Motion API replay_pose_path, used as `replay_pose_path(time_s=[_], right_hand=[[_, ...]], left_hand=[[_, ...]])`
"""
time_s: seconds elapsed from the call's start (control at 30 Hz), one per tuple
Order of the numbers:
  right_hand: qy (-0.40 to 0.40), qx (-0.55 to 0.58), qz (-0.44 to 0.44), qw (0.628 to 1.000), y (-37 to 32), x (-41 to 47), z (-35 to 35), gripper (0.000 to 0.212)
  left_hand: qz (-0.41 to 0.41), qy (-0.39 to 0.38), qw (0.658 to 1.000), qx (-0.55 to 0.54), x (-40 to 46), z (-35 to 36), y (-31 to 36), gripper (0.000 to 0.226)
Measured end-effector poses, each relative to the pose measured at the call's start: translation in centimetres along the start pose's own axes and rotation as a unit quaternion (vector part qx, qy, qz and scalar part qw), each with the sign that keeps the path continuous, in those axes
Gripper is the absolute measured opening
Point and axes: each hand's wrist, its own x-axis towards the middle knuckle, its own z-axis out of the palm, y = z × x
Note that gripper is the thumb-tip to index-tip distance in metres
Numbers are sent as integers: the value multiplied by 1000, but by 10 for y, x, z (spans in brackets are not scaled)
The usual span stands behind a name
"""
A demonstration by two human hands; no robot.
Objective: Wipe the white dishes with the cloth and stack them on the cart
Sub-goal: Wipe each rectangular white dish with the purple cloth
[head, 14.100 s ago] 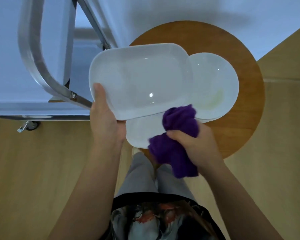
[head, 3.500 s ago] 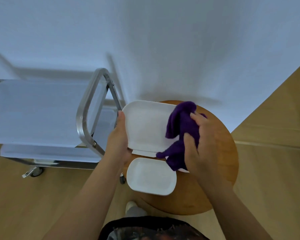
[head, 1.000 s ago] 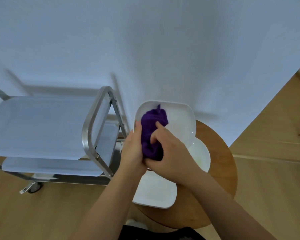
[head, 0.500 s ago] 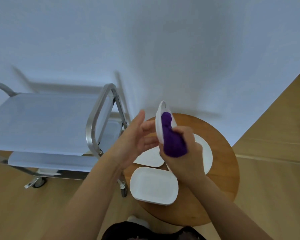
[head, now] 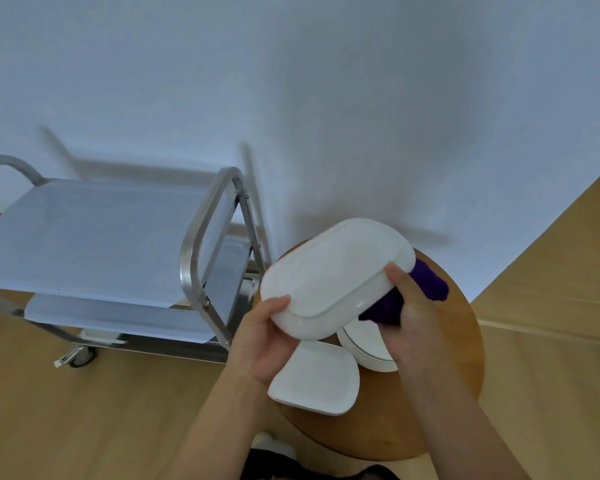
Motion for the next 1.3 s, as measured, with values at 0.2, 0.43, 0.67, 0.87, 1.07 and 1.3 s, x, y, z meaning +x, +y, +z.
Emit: replay_pose_path(time_s=[0.2,0.43,0.67,0.87,1.07,1.3], right_hand=[[165,-194,-211,943,-1,-6,-9,53],[-314,-547,-244,736,-16,-18,34,62],[-487,-645,-217,548,-37,-12,47,85],[-496,-597,-137,615,-43,-5,55,73],[-485,-546,-55,681,-49,11,46,74],[-407,-500,-54,763,-56,27,11,53]], left_hand=[[129,93,951,265,8,12,40,41],[49,-44,886,458,15,29,41,31],[-37,-142,826,545,6,31,57,44],[-5,-158,844,512,0,35,57,32],[31,-132,855,500,-8,35,65,30],[142,-71,873,461,-13,41,86,31]])
